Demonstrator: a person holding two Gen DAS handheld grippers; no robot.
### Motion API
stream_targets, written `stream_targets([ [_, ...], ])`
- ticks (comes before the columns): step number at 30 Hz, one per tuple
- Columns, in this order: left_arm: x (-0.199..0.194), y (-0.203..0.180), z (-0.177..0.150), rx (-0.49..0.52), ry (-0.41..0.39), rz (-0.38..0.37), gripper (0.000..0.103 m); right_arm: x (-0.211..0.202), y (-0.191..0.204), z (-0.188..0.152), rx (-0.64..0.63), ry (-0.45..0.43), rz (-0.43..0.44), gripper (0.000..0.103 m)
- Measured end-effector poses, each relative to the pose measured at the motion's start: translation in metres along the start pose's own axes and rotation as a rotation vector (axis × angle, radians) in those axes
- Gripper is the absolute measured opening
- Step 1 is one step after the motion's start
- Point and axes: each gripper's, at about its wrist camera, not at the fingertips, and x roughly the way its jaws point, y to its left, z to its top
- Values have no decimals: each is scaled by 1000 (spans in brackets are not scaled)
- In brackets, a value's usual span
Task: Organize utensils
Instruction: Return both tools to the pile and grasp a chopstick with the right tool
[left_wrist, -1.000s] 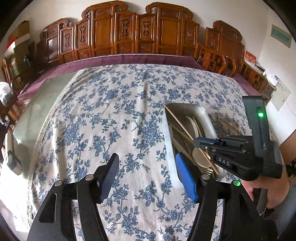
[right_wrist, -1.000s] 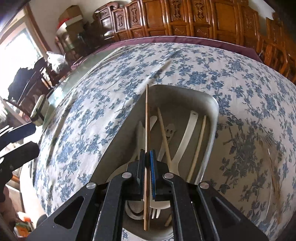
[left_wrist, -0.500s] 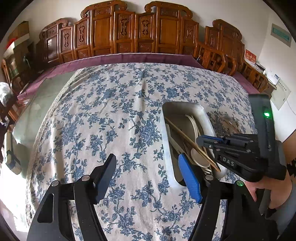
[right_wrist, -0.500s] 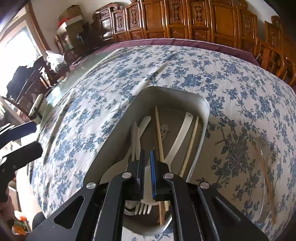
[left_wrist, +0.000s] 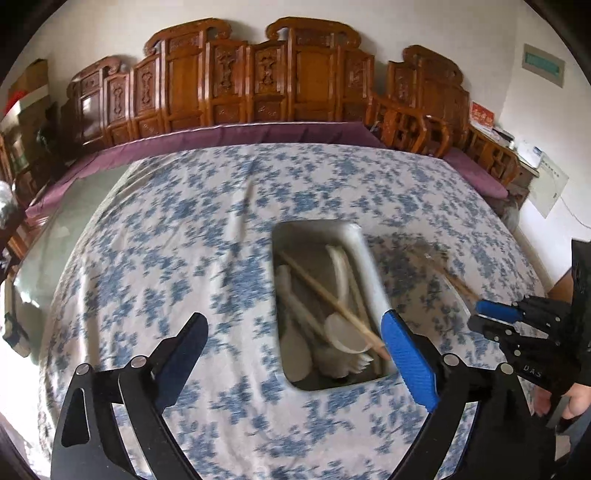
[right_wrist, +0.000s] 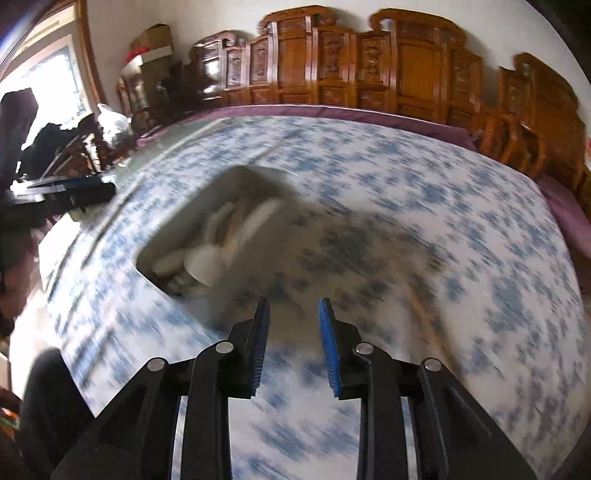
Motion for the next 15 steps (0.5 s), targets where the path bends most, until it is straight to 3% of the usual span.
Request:
stream_targets([
  [7, 9, -57, 3, 83, -59, -49, 93, -10, -67, -29, 32, 31, -94, 30],
  [15, 29, -101, 2, 99, -52, -99, 93, 21, -99, -24, 11, 70, -110, 30],
])
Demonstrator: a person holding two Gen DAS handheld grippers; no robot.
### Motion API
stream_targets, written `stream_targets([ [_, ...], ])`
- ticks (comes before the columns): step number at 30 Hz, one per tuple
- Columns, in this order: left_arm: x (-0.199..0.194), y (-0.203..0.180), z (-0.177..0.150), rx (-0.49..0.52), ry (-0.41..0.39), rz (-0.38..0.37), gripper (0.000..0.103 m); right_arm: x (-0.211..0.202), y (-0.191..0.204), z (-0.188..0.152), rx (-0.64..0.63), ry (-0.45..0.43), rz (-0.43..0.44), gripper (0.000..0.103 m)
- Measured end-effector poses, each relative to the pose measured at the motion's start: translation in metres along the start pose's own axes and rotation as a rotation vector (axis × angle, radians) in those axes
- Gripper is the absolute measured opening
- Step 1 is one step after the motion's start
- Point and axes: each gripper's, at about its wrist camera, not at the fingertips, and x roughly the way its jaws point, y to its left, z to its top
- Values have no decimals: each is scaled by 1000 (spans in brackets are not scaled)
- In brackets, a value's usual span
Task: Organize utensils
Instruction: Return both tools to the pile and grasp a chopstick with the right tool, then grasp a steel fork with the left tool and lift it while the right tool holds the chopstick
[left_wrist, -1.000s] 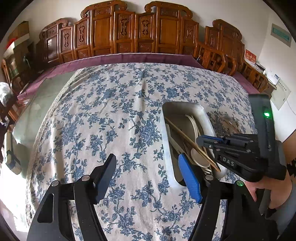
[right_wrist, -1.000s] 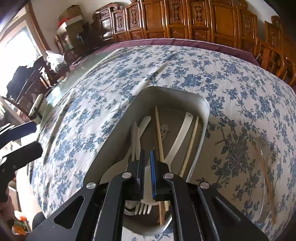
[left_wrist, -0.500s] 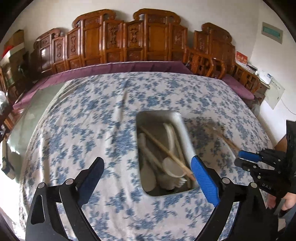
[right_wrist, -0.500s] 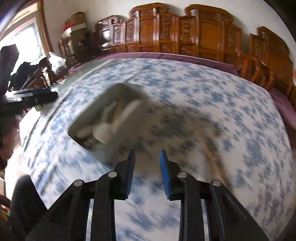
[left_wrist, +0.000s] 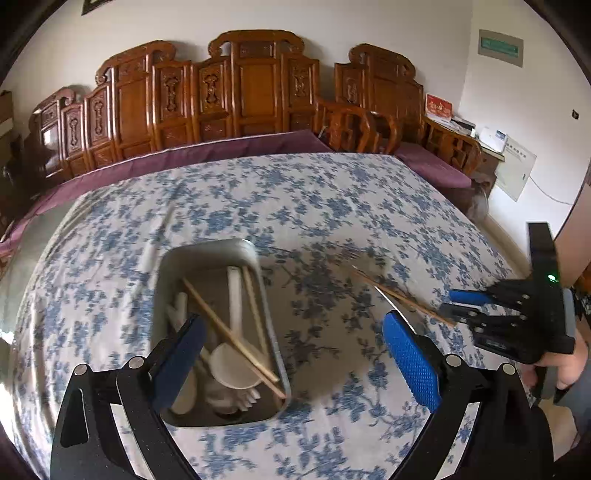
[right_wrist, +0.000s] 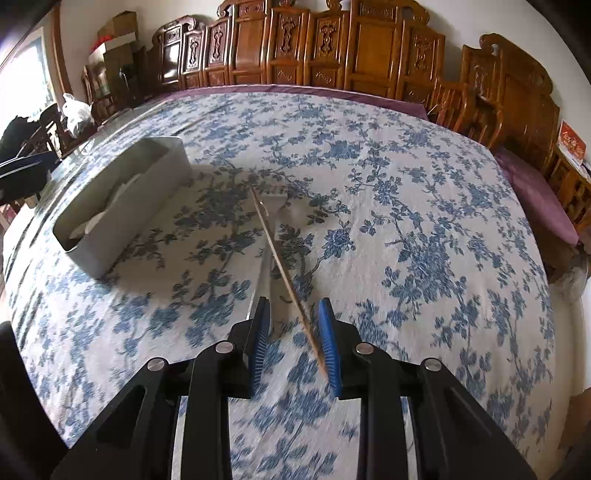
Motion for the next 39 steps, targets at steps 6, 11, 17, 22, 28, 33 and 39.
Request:
stream_targets([
  [6, 17, -18, -6, 10, 45, -18, 93, 34, 3, 18, -42, 57, 25, 30],
  [11, 27, -25, -5, 2, 70, -27, 93, 54, 2, 31, -45, 85, 32, 29],
  [17, 35, -37, -6, 21, 95, -32, 93, 63, 0, 32, -73, 110, 30, 17],
  [22, 41, -44, -6, 31, 111, -28, 93, 58, -4, 27, -83, 106, 68, 11],
  [28, 54, -60, -2, 56, 131, -17, 93, 31, -12, 14, -71, 58, 115, 6],
  [33, 73, -78, 4, 64, 156, -19, 93, 4, -31, 3, -36, 8, 126, 6],
  [39, 104, -102, 13, 87, 192, -3, 85, -10, -66, -16, 15, -1, 87, 6],
])
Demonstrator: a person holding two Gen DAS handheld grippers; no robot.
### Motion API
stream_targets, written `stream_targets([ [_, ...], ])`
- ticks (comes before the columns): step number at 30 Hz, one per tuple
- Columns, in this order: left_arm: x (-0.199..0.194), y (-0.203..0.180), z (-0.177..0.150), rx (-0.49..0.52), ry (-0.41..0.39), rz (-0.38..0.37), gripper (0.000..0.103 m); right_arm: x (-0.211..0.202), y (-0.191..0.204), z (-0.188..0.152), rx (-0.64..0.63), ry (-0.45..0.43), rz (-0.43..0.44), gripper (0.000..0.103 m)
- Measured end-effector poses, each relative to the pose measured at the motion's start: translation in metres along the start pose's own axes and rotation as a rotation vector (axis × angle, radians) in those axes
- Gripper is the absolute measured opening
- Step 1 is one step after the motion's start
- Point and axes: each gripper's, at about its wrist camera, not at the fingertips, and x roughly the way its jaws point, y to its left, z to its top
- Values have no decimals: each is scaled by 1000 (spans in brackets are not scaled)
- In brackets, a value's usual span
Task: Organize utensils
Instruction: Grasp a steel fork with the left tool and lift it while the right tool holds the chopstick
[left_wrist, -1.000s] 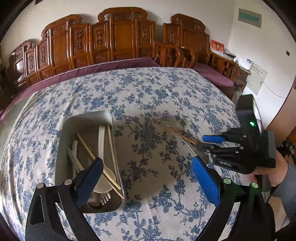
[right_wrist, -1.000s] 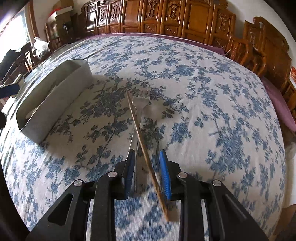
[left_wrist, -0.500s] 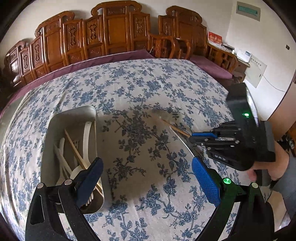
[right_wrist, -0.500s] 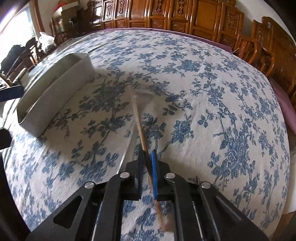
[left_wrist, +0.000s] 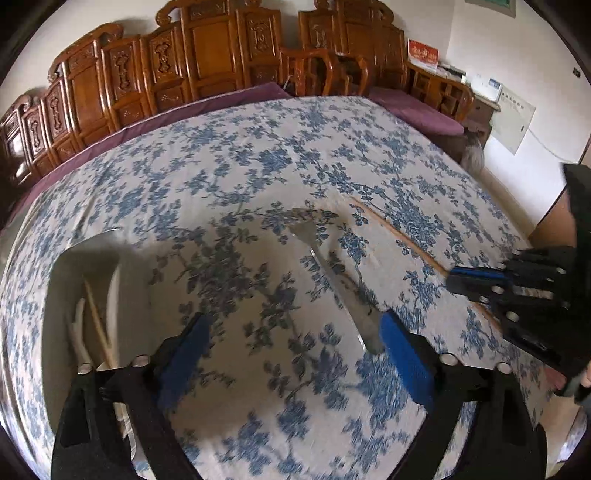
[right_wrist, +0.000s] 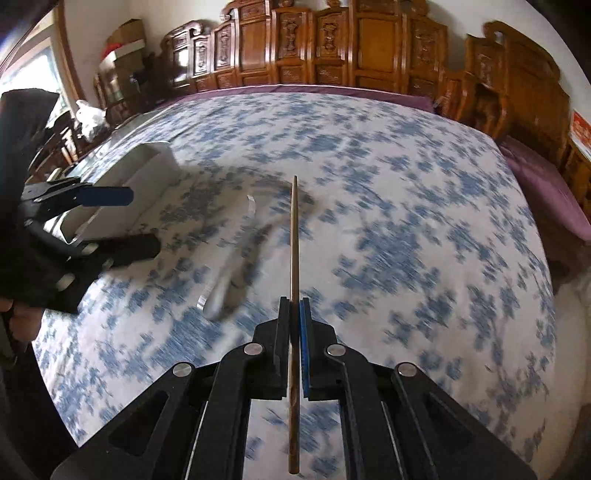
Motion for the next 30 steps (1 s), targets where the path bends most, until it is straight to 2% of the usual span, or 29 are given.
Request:
stream_targets([
  [9, 44, -24, 25, 54, 67, 42, 72, -4, -33, -29, 51, 21, -72, 6],
  [19, 77, -22, 48, -4, 117, 72, 56, 5, -44, -44, 61, 45, -105, 6],
  [21, 82, -23, 49, -9, 128, 70, 50, 5, -44, -45, 61, 38, -101, 6],
  [22, 84, -23, 49, -10, 138, 70, 40, 5, -44, -45, 59, 38, -101, 6],
  [23, 87, -23, 48, -13, 150, 70, 36, 5, -43, -45, 56, 38, -103, 6],
  [30, 92, -30, 48, -1, 150, 92, 32, 5, -41, -45, 44, 39, -114, 6],
])
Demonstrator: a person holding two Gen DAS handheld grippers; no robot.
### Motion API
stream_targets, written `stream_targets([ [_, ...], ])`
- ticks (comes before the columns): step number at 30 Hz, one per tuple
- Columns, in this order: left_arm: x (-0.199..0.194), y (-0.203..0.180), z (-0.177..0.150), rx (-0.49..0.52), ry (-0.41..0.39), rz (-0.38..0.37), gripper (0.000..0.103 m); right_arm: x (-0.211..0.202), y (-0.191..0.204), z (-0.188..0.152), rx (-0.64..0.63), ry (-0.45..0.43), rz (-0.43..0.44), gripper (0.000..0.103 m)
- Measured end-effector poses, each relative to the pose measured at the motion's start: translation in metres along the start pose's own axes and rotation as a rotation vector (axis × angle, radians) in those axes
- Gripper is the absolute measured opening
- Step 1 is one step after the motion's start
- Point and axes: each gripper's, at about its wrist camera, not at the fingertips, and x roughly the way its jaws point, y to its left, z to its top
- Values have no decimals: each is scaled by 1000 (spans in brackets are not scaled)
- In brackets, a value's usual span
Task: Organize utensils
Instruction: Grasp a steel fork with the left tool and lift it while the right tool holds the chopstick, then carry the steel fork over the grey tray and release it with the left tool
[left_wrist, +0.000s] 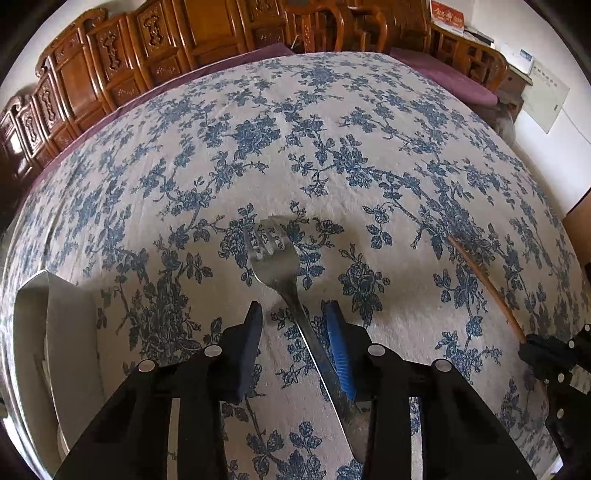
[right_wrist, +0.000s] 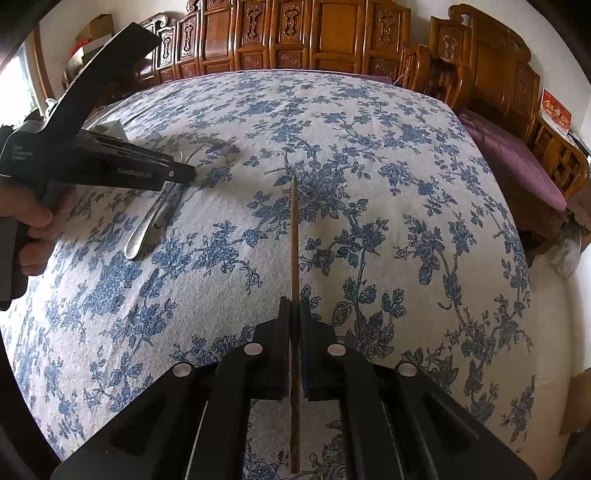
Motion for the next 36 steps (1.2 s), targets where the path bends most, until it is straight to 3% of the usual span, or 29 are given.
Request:
stream_targets([
  [2, 0, -2, 0, 1, 5, -21, 13, 0, 0, 0, 5, 2, -3, 6],
  [7, -6, -4, -4, 18, 12, -15, 6, -2, 1, -1, 25, 12, -1, 6],
  [17, -51, 1, -18, 42, -65, -45, 6, -31, 19, 5, 21, -25, -13, 6],
  [27, -128, 20, -29, 39, -174, -76, 6, -77, 45, 24, 10, -92, -25, 6],
  [36, -186, 48, -40, 28, -251, -59, 6, -108, 80, 42, -15, -146, -14, 6],
])
